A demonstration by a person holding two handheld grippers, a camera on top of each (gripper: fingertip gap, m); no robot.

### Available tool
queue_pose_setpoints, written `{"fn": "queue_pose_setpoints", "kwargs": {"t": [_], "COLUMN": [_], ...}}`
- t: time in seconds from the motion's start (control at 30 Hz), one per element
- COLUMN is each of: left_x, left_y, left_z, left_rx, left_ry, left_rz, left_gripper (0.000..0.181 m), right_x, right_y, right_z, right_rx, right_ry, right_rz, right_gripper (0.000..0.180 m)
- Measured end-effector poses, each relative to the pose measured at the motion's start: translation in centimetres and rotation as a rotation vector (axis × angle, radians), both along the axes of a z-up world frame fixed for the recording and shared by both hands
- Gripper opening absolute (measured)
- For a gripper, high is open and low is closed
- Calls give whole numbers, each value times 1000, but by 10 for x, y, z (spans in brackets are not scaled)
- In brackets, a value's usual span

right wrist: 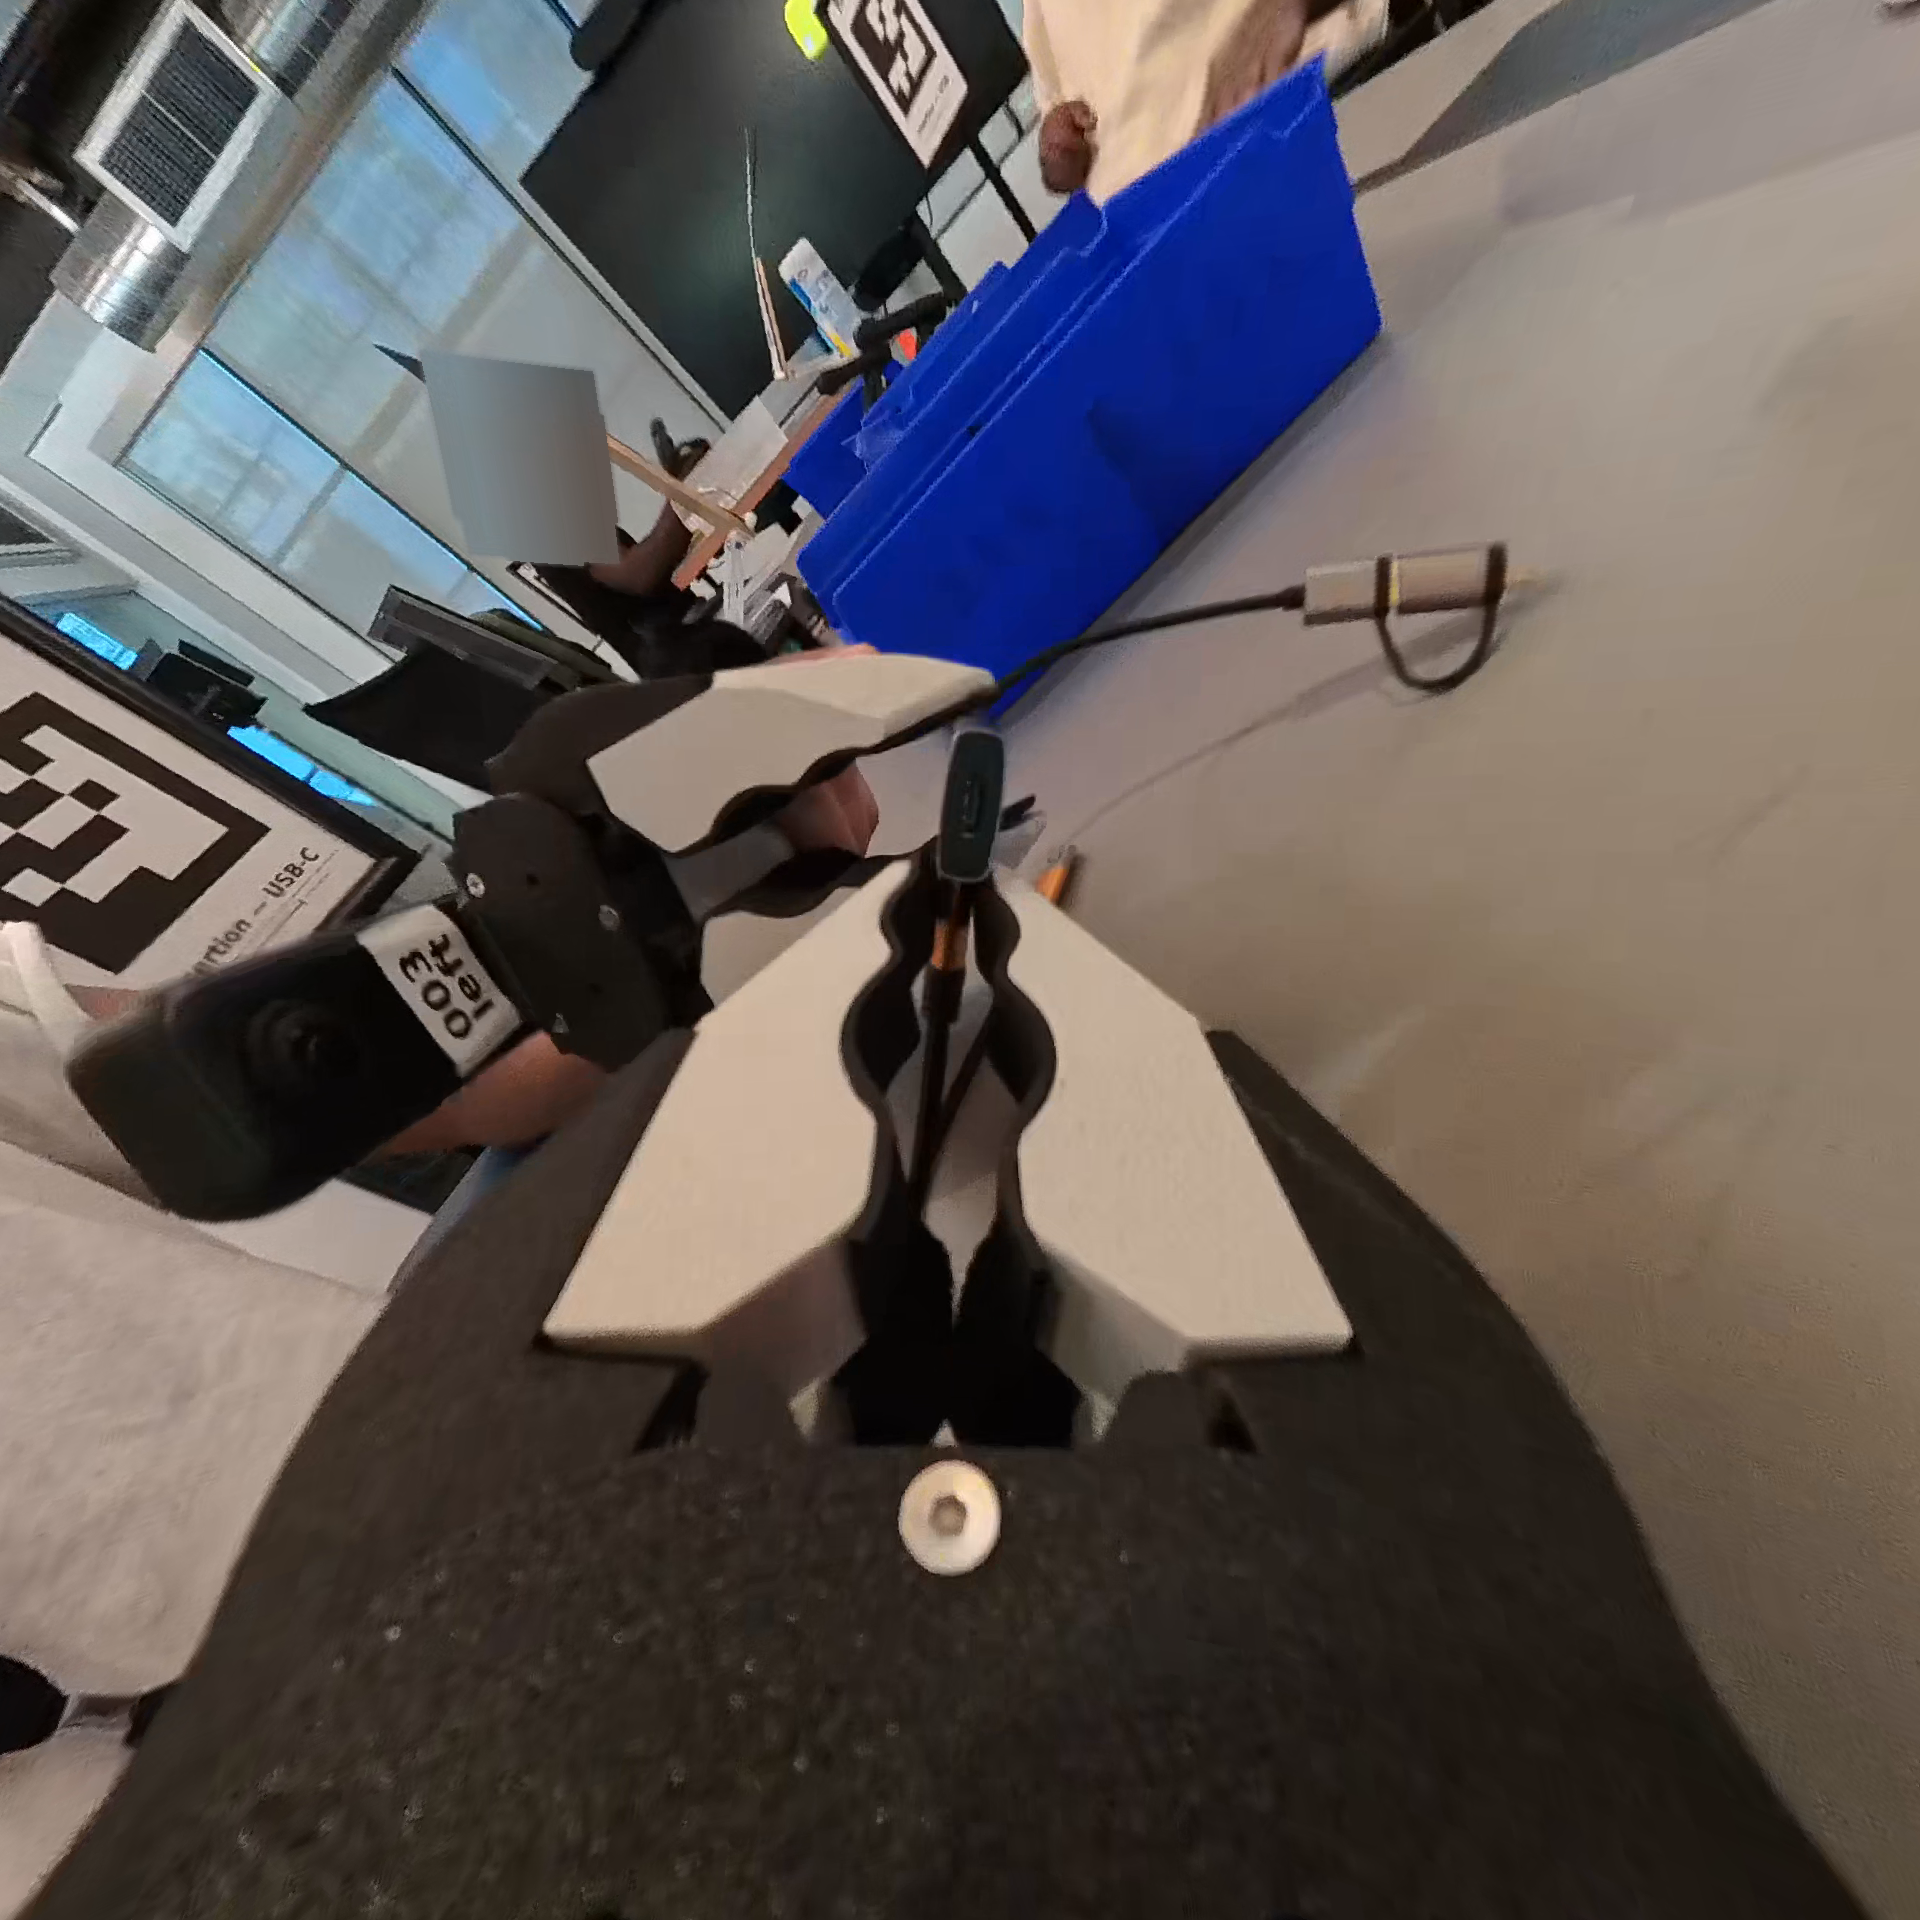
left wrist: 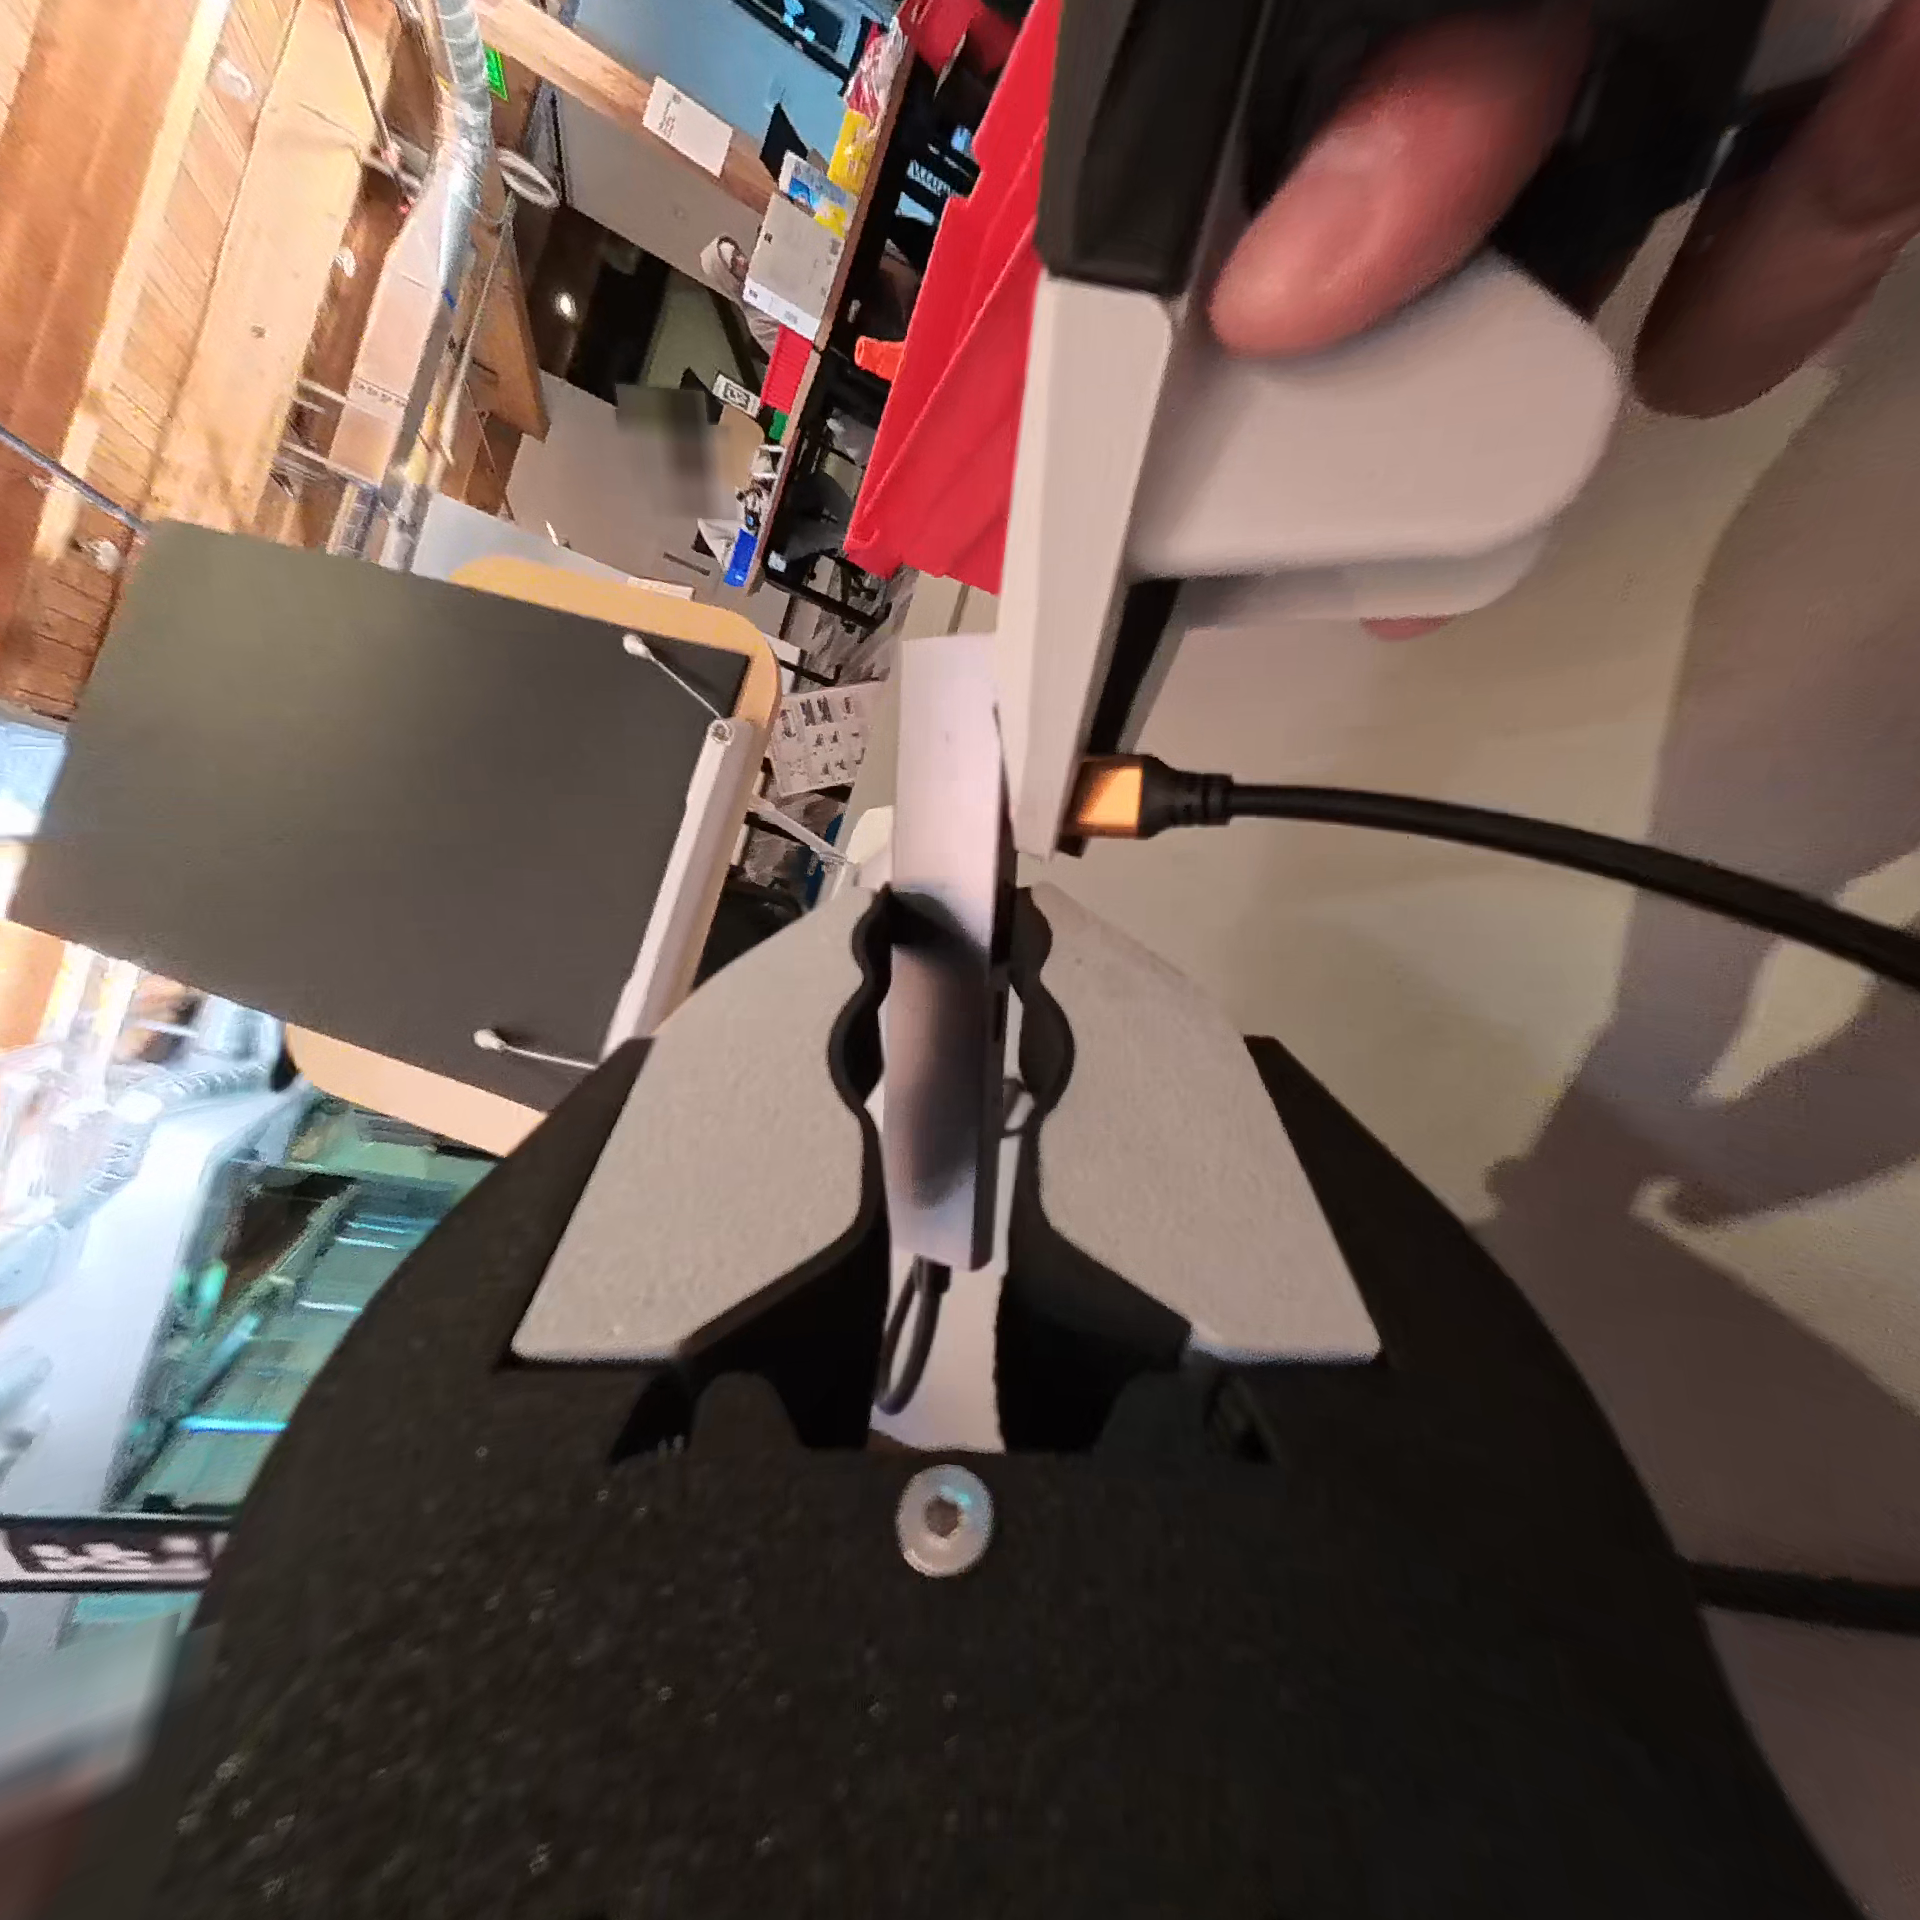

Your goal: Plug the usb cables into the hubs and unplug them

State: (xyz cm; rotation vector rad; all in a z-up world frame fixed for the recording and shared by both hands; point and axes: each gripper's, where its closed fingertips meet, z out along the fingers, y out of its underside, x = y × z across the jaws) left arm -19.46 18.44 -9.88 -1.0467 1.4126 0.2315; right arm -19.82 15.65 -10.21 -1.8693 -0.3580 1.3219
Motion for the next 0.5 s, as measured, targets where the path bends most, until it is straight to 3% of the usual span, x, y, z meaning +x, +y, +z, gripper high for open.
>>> {"fn": "queue_pose_setpoints", "kwargs": {"t": [0.27, 0.5], "left_x": [5, 9], "left_y": [3, 4], "left_z": [-12, -8], "left_rx": [-278, -304], "left_ry": [-115, -137], "left_rz": [97, 63], "left_gripper": [22, 22], "right_x": [6, 10], "right_y": [3, 6], "right_z": [-6, -1], "right_rx": [-51, 18], "right_ry": [-13, -71], "right_rz": [-38, -77], "right_gripper": [5, 6]}}
